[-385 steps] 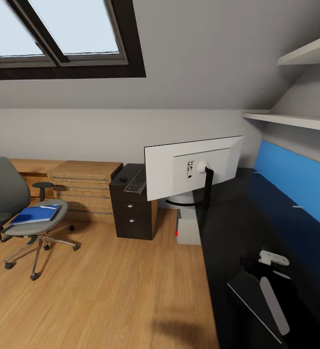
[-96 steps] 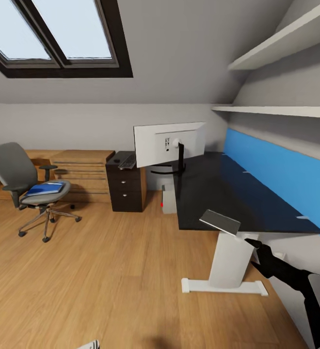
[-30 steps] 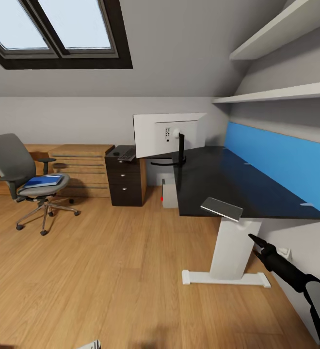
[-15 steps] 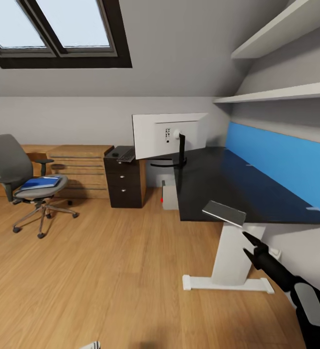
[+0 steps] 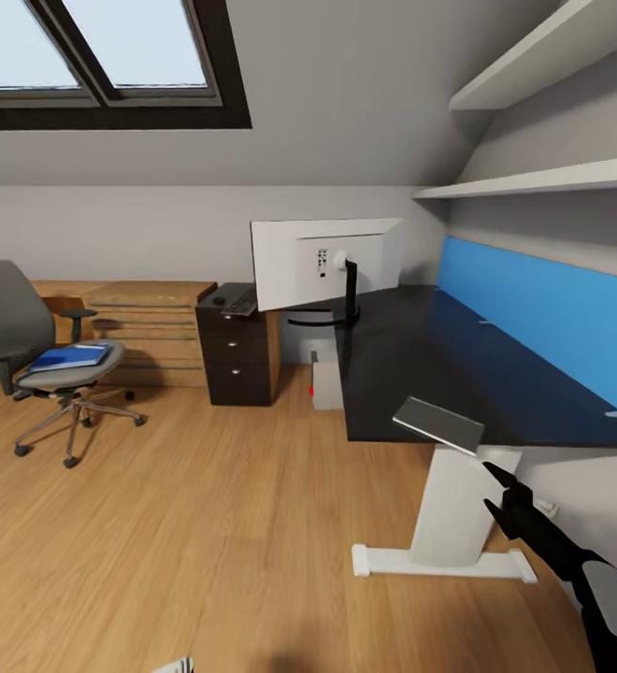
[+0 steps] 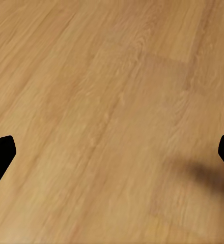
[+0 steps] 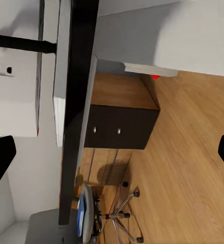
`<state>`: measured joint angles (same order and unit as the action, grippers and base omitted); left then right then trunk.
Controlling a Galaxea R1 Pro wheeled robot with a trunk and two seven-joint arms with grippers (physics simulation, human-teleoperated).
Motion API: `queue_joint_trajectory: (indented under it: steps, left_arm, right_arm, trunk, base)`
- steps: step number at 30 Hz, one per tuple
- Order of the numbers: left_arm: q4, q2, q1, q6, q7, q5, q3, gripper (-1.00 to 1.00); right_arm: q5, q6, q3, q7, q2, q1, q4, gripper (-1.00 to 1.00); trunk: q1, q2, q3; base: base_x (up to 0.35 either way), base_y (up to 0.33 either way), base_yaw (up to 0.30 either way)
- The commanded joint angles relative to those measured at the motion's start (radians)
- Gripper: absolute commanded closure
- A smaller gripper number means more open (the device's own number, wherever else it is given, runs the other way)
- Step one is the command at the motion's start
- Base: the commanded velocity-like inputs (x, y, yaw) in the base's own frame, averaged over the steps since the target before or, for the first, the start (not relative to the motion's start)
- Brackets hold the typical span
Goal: In the bedroom, organize the workspace by keeping the computer under the desk, ensuring the monitor is on the desk, placing the keyboard on the desk next to the monitor, placing the mouse on the desk next to the keyboard, moving the folder from the swivel chair onto the desk next to the mouse, stacking the notebook on top of the folder with the pen on top of the notebook, and positioning the swivel chair next to the desk.
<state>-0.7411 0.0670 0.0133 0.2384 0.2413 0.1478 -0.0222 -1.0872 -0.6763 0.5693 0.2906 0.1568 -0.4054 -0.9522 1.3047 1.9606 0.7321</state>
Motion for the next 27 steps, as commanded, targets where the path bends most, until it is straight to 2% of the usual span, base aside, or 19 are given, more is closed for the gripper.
queue_joint_trajectory:
  steps: [1,27]
  left_arm:
    - [0.0,0.0,0.0,0.004,-0.001,0.007,-0.001,-1.0]
    - [0.001,0.0,0.0,-0.001,-0.002,0.008,-0.001,-1.0]
  right_arm:
    - [0.0,-0.006,0.003,0.002,-0.001,-0.001,0.001,-1.0]
    - [0.0,-0.006,0.003,-0.002,-0.002,-0.001,0.003,-1.0]
  trunk:
    - [0.0,0.0,0.001]
    - [0.0,0.0,0.001]
  base:
    - [0.126,-0.033,0.0]
    - [0.053,0.011,0.0]
